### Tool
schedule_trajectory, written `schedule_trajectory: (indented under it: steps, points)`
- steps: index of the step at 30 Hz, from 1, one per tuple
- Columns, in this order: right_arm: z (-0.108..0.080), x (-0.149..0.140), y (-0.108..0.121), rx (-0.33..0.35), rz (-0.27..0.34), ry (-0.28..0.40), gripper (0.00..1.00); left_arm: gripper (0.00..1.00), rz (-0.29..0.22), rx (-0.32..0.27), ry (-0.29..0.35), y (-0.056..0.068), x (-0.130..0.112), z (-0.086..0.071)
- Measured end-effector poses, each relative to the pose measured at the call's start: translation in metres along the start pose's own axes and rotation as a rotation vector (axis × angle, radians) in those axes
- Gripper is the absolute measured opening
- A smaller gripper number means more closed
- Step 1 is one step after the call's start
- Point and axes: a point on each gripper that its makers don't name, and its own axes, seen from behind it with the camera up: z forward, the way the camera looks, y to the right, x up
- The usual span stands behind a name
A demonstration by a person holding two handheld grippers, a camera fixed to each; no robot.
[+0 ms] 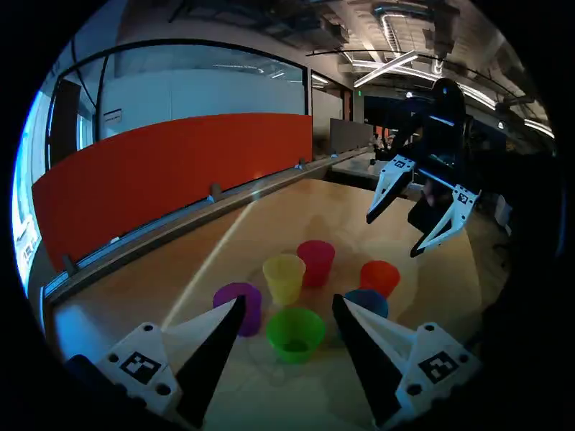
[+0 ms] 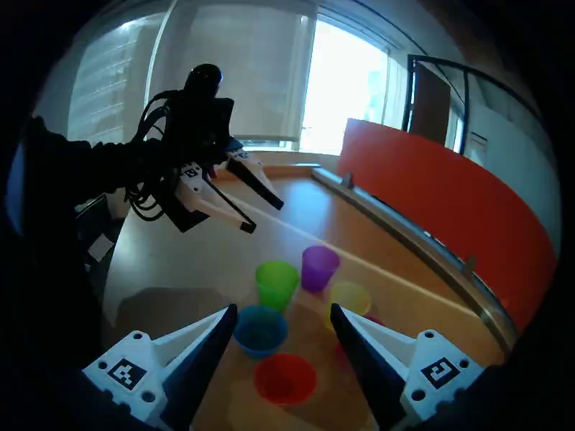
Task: Pour water
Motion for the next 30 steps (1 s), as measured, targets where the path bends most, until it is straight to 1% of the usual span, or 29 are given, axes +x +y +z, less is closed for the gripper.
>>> schedule_trajectory:
  steps: [6, 15, 21, 30]
  points:
    - [0.012, -0.011, -0.005, 0.025, -0.012, -0.019, 1.0, 0.89, 0.007, -0.026, -0.042, 0.004, -0.02, 0.011]
    - [0.03, -0.029, -0.011, 0.058, -0.018, -0.063, 1.0, 0.89, 0.014, -0.04, -0.094, 0.004, -0.046, 0.027]
    - [0.04, -0.039, -0.014, 0.077, -0.01, -0.09, 1.0, 0.89, 0.037, -0.05, -0.127, 0.005, -0.06, 0.033]
    - [0.052, -0.052, -0.021, 0.095, -0.035, -0.125, 1.0, 0.89, 0.049, -0.069, -0.155, 0.009, -0.073, 0.039]
